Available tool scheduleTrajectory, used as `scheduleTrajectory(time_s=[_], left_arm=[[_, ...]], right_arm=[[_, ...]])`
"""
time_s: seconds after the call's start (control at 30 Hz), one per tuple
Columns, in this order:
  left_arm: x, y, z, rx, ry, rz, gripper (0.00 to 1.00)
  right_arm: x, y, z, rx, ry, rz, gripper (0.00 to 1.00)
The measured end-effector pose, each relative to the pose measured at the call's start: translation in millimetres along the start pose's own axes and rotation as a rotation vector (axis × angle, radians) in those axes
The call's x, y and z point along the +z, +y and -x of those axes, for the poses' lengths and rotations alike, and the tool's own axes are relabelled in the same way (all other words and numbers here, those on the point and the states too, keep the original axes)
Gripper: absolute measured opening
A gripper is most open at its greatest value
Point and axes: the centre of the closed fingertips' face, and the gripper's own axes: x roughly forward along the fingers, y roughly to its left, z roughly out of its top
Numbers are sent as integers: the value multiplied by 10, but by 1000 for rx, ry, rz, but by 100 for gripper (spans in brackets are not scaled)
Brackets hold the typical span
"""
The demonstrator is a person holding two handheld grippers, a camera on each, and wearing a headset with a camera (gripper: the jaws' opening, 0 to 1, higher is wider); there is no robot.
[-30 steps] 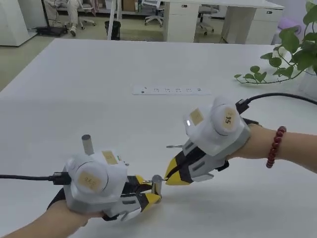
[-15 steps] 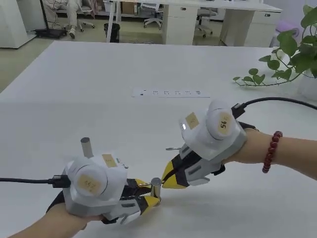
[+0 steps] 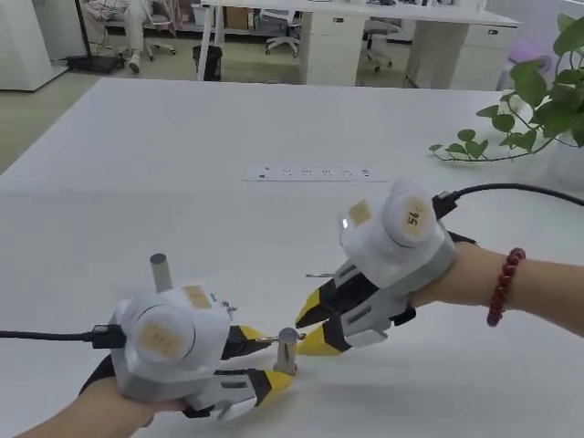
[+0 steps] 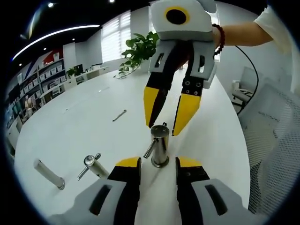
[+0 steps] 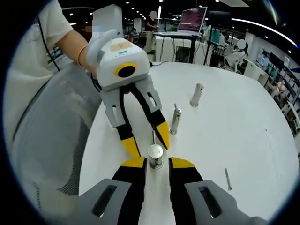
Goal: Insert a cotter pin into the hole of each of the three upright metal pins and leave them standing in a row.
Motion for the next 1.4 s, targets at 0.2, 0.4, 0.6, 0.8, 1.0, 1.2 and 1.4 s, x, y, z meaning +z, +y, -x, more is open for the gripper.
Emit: scheduleTrajectory(time_s=[0.2,0.4,0.6,0.8,1.0,1.2,1.4], left_arm=[[-22,7,122,11,-11,20,33],[23,15,239,18,-41,41,35],[99,13,342,42,-75,84,36],[193,25,471,73,-126,143,39],[278,74,582,113,-152,168,41],[308,39,680,132,-168,175,43],[302,33,726,161,-161,155,45]], right_arm=[[56,13,-46,6,-36,-27,24],[86,11,-118,15,-56,-23,23],[76,29,-172,27,-46,-17,21],[53,46,-210,26,-38,-15,16],[53,42,-219,17,-41,-13,16],[57,30,-210,1,-56,-21,14],[48,9,-199,-17,-52,-24,13]])
